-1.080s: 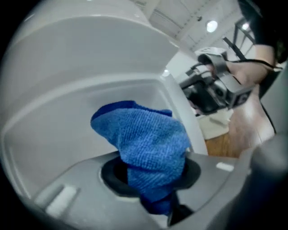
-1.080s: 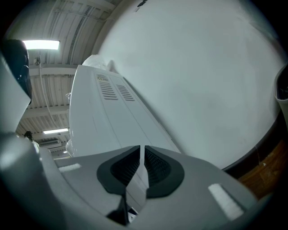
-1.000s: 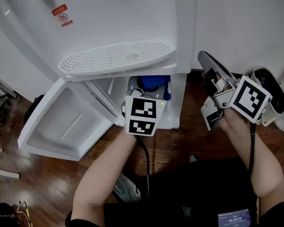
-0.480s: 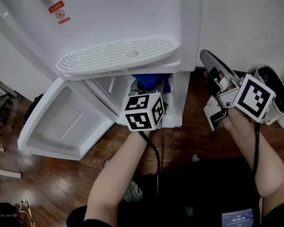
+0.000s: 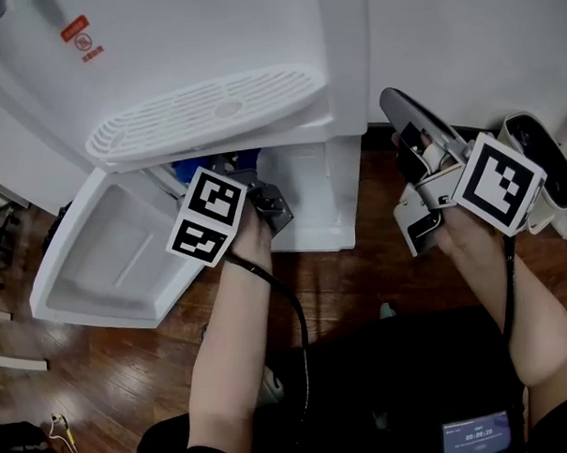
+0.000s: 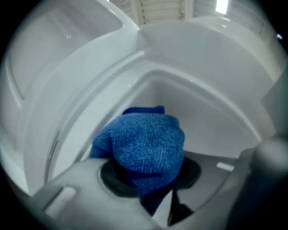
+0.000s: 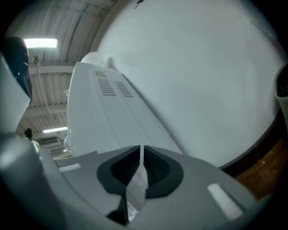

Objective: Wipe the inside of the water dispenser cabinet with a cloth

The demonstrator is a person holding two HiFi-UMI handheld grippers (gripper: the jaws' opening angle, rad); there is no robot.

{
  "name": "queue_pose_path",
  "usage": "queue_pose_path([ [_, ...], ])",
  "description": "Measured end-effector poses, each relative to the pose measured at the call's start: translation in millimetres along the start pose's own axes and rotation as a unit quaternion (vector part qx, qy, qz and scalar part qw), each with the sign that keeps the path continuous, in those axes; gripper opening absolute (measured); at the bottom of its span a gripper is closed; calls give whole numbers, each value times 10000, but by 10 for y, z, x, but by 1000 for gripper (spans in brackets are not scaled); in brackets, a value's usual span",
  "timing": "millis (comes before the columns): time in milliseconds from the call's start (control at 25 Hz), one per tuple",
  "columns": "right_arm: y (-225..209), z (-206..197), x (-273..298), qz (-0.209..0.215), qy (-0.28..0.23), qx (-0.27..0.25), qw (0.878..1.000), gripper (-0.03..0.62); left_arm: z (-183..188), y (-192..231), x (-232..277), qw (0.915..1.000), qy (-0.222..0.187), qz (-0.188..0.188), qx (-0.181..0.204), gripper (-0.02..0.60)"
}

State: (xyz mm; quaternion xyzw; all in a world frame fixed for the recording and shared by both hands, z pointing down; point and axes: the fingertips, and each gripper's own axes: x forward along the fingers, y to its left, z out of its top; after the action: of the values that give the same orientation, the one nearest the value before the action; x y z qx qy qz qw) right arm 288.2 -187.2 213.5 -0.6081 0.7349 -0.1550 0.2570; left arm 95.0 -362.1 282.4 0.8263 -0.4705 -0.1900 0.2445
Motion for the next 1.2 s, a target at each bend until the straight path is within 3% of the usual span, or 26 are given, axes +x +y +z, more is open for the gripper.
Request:
queue_pose_path([
  [200,-16,-57,-9,-112,101,8,9999,28,-202,187,2,9995,57,288,-81,140],
  [320,22,-96,9,-30,137,-21,9999,28,-306,315,212,9974,154,621,-338,137],
  [440,-4,-99,10,-65,140,-52,9999,28,-284,287,407,9953,217,706,-627,138],
  [480,-18,-103,2,-85,137,-44,9999,28,-308,278,398,9963,267,642,-505,138],
  [560,-25,-90,-6,-83,122,-49,9999,28,-378,254,291,9984,359,436,97,137],
  [640,-10,-53,-5,-59,79,-65,9999,28,-435,273,94,9957,429,364,738,137],
  [720,14,-42,-1,-30,46,-46,10000,28,-440,361,-174,9919,407,463,1107,137],
  [880,56,-69,22,27,84,-58,9999,28,-478,626,-506,9914,476,682,1015,137],
  [1040,44,-89,15,-55,112,-112,9999,28,-790,703,-283,9819,1094,748,1351,138],
  [1200,21,-109,15,-61,133,-144,9998,28,-1150,802,81,9731,1640,874,1363,140],
])
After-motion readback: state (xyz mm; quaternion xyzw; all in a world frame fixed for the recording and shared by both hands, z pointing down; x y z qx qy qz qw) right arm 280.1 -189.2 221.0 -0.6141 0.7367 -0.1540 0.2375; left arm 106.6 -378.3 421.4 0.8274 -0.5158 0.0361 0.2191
